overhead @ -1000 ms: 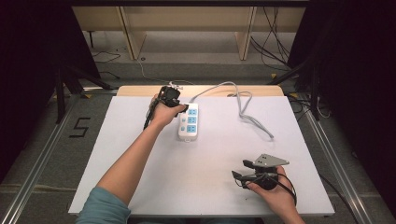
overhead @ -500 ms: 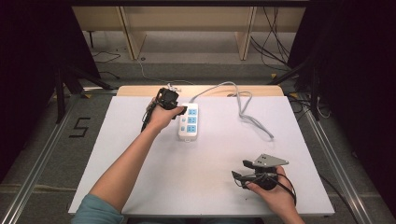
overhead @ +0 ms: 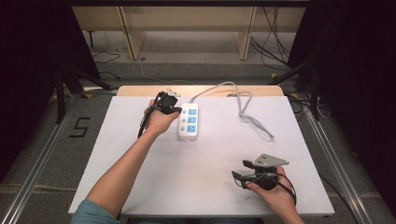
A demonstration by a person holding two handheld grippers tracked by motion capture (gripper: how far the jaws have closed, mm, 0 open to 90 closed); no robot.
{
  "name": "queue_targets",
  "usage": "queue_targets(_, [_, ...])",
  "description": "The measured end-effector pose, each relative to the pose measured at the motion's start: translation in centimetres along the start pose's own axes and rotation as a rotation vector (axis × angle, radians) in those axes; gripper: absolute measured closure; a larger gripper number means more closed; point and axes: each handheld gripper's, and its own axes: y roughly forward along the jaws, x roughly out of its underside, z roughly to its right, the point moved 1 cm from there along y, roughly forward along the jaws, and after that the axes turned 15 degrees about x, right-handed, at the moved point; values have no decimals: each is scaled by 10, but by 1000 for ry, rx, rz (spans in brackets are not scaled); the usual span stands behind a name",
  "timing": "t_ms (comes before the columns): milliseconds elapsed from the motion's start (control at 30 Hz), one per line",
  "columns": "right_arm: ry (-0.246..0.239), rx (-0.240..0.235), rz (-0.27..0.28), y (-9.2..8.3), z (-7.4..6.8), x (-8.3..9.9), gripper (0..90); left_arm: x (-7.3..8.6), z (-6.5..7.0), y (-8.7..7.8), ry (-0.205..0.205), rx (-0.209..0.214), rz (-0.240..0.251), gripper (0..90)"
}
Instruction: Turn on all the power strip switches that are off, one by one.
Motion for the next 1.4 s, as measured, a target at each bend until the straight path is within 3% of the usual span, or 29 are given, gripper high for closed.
queue_targets(400, [3,-1,1,0,1,0,364,1,12,-4,5,31,-19,895])
queue_targets(600, [3,0,0,0,1,0,364,3,16,-5,-32,60,-26,895])
queue_targets(1400, [5,3,0,0,1,0,365,13,23,-2,-9,43,-61,895])
